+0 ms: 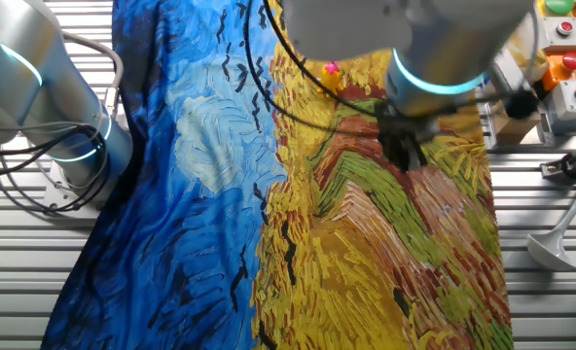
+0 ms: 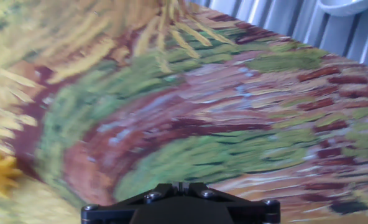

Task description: Grasp the moving object

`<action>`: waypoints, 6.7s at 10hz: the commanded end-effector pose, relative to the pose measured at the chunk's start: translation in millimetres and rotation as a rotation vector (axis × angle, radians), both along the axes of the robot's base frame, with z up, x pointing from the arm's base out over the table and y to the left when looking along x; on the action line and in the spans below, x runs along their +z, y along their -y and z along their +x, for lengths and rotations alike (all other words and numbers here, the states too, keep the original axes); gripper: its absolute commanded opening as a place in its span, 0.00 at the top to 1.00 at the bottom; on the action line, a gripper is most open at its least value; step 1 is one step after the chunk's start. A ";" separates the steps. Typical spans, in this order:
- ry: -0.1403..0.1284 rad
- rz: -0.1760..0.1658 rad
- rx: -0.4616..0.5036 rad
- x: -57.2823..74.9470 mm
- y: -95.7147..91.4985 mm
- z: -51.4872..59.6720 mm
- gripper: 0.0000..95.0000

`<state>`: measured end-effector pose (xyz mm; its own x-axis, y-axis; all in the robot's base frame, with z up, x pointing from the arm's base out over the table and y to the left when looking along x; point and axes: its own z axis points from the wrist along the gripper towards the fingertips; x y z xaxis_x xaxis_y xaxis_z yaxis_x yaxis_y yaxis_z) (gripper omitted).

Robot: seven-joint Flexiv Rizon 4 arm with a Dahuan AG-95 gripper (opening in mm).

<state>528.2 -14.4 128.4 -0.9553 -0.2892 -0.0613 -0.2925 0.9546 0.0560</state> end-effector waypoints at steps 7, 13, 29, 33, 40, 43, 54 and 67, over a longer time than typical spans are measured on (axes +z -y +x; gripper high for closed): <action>0.030 -0.015 0.146 -0.9 -46.1 -18.1 1.00; 0.004 0.012 0.192 7.5 -61.5 -35.3 0.60; 0.010 0.033 0.099 -22.0 -151.1 -64.8 0.20; 0.032 0.039 0.077 -38.0 -167.5 -71.2 0.20; 0.065 0.028 0.093 -63.7 -165.9 -66.5 0.20; 0.061 0.025 0.112 -68.8 -159.4 -66.1 0.20; 0.018 0.003 0.138 -85.3 -155.3 -59.5 0.40; 0.013 0.010 0.210 -41.3 -124.5 -43.3 1.00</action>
<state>485.3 109.6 87.5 -0.8769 -0.4754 -0.0713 -0.4795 0.8756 0.0585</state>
